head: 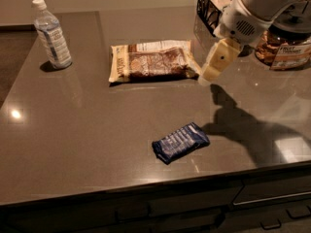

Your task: Move brown chip bag near rxbar blueberry

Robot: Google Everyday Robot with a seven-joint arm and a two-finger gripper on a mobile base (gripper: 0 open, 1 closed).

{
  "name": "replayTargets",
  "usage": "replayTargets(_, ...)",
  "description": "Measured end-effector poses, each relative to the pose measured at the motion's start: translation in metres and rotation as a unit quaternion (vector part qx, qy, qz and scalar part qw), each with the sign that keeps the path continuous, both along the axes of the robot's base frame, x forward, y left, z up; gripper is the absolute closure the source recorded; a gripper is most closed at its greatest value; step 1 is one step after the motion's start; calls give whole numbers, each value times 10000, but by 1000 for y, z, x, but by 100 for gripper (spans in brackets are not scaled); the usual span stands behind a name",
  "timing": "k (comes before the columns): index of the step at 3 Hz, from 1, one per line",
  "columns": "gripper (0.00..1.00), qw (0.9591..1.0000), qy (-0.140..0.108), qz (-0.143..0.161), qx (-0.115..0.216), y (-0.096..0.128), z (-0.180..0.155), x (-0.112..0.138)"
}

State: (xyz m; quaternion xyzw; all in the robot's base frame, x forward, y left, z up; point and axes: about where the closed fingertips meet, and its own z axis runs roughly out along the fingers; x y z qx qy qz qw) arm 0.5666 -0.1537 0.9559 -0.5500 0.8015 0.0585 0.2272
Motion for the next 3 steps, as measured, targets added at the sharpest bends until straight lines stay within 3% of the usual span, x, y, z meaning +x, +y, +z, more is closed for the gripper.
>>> replayTargets(1,0,9999,17,49,138,34,-9,35)
replayTargets(3,0,9988,-42,293,-401,63,-24,107)
